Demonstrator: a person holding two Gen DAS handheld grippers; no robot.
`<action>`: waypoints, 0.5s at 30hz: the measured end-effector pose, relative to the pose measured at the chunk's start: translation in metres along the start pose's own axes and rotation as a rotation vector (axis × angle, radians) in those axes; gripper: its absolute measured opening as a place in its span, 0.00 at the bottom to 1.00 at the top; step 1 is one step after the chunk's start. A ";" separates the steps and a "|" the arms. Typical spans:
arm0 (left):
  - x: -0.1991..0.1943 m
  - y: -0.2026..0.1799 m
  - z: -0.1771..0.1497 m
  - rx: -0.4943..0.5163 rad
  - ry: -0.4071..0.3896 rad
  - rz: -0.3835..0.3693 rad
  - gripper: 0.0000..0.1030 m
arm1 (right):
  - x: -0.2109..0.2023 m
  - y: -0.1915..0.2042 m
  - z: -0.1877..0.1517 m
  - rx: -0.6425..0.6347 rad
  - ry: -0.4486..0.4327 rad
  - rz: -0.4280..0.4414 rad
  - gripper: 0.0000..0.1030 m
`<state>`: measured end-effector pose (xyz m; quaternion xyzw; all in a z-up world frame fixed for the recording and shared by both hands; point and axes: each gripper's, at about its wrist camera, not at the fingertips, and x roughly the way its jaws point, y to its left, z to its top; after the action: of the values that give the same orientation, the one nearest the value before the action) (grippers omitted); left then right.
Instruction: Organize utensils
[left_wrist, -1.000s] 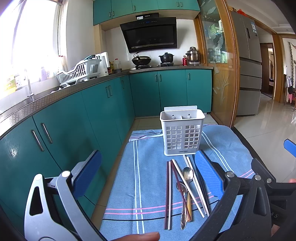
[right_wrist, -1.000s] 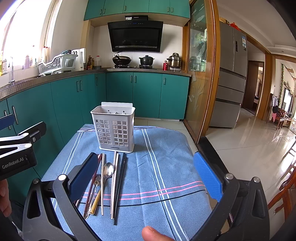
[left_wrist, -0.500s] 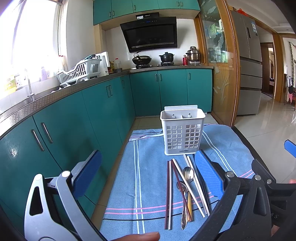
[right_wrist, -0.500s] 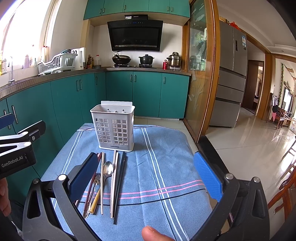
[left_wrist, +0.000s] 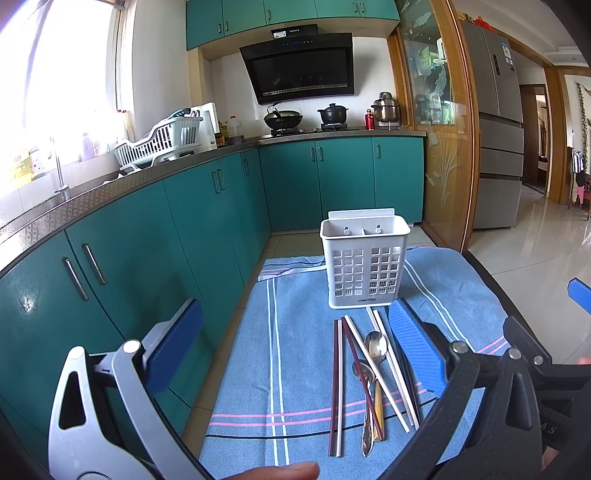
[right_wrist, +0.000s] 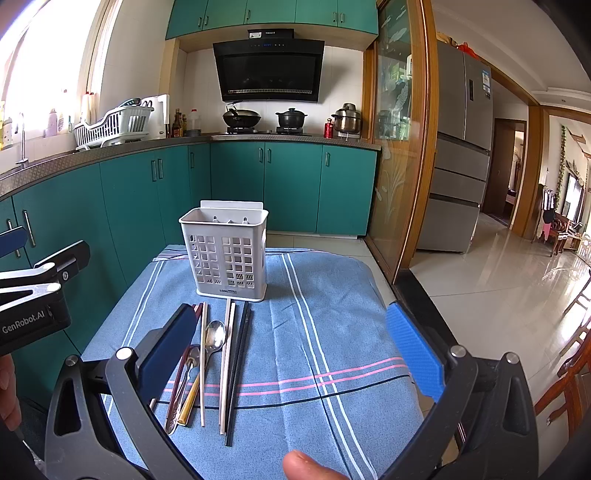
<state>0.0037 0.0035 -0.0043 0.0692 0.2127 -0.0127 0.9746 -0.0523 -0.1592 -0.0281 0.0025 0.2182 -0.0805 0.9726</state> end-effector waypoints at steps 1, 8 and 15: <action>0.000 0.000 0.000 0.000 0.000 0.000 0.97 | 0.000 0.000 0.001 0.000 0.000 0.000 0.97; 0.000 0.001 -0.002 0.000 0.002 0.002 0.97 | 0.001 -0.001 -0.003 0.003 0.004 -0.003 0.97; 0.001 0.003 -0.006 0.000 0.007 0.004 0.97 | 0.001 -0.001 -0.002 0.003 0.004 -0.003 0.97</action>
<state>0.0025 0.0069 -0.0098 0.0695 0.2159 -0.0107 0.9739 -0.0524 -0.1600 -0.0304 0.0036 0.2200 -0.0820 0.9720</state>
